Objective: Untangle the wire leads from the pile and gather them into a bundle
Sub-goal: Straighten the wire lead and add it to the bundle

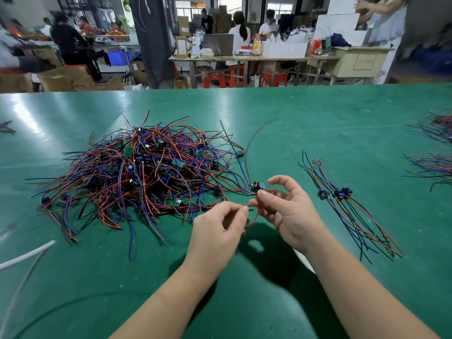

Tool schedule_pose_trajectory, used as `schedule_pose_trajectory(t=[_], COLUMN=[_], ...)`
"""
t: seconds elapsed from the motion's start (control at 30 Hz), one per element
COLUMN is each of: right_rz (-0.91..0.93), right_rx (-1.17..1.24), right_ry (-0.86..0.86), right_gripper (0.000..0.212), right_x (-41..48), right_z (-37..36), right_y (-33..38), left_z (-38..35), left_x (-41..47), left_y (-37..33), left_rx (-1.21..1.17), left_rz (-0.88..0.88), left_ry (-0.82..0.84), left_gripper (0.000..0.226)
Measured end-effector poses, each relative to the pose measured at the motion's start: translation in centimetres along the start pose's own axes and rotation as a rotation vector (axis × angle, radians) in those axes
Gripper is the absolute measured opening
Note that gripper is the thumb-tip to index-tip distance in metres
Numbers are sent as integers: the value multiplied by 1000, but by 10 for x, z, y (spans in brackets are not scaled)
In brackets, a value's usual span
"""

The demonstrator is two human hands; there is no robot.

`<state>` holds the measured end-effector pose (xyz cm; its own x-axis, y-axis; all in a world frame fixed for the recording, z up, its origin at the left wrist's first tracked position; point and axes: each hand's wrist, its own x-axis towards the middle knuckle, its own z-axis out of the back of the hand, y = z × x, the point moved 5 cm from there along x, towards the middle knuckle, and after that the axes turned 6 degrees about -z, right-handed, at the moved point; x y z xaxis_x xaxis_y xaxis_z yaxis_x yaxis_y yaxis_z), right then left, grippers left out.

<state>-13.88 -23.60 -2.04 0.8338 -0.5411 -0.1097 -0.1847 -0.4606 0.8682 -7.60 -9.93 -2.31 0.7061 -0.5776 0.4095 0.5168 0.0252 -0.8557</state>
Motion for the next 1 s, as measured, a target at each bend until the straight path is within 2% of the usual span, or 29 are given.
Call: schedule_pose_trajectory(t=[0.07, 0.17, 0.27, 0.37, 0.43, 0.57, 0.77, 1.0], right_rz=[-14, -39, -62, -75, -95, -146, -171, -190], right_rx=[5, -86, -129, -56, 26, 104, 114, -20], right_ry=[41, 102, 102, 49, 53, 107, 132, 134], right_gripper=[32, 31, 20, 28, 30, 27, 30, 17], right_x=[-3, -7, -8, -4, -4, -6, -8, -8], right_z=[-4, -11, -14, -11, -9, -11, -16, -17], right_y=[2, 0, -6, -6, -4, -4, -10, -10], left_z=[0, 3, 6, 4, 6, 5, 2, 7], left_x=[3, 7, 10, 13, 14, 15, 11, 12], left_y=[6, 8, 5, 3, 3, 3, 0, 2], left_rx=[-159, -316, -412, -496, -547, -566, -652, -582], left_rz=[130, 195, 167, 160, 176, 165, 134, 135], left_ry=[-24, -50, -37, 129, 173, 96, 94, -43], left_gripper=[15, 27, 10, 34, 45, 19, 21, 17])
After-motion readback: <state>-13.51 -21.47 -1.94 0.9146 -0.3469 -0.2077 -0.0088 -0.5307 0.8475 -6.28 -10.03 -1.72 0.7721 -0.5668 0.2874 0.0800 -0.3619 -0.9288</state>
